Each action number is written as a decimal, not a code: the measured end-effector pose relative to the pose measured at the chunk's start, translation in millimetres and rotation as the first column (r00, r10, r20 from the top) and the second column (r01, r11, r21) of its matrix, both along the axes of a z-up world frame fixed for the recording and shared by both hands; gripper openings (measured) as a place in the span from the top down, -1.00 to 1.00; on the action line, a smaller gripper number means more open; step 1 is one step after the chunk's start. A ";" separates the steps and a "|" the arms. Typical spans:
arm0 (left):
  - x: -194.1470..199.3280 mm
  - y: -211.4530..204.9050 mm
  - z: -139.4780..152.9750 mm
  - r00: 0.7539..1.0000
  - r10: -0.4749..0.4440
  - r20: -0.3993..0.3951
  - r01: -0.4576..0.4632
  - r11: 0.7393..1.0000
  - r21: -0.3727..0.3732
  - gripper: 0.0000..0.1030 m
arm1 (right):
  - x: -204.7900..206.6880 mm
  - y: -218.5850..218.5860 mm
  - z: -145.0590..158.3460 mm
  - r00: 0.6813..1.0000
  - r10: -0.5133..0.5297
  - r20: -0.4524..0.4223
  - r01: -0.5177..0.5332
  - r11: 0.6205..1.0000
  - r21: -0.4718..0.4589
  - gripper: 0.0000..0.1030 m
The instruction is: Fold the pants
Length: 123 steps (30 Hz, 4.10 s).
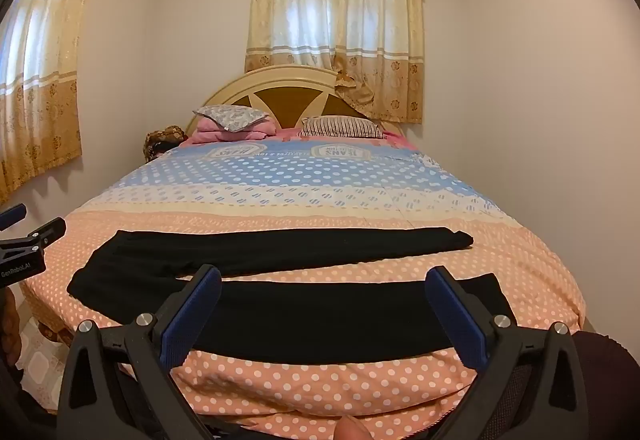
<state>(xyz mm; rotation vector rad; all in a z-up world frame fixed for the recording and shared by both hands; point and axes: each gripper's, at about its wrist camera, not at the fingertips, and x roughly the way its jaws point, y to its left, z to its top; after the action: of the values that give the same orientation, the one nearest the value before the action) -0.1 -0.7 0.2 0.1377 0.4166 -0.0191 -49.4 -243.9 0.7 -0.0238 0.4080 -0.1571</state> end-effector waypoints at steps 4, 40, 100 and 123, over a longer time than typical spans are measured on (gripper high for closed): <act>1.1 -3.7 -0.4 1.000 0.008 0.005 -0.008 1.000 0.007 -1.00 | 0.7 -0.3 -0.3 1.000 -0.002 0.000 0.002 1.000 0.003 -0.98; -1.4 0.0 2.5 1.000 -0.002 0.010 0.003 1.000 -0.019 -1.00 | -2.8 -5.1 -0.2 1.000 -0.007 0.010 0.007 1.000 0.006 -0.98; 8.7 -3.6 -4.2 1.000 0.000 -0.009 0.000 1.000 -0.017 -1.00 | 4.7 -5.3 -16.4 1.000 -0.005 -0.020 0.005 1.000 0.003 -0.98; 236.3 130.3 -115.6 0.932 0.177 -0.315 -0.182 0.983 0.014 -0.85 | 120.8 -109.4 -76.1 0.988 -0.062 -0.141 0.081 0.988 0.134 -0.80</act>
<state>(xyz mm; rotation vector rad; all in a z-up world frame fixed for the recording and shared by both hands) 236.2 129.7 -115.4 0.0807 0.7482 0.1382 71.4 -353.3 -75.4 0.1181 0.5565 -0.1980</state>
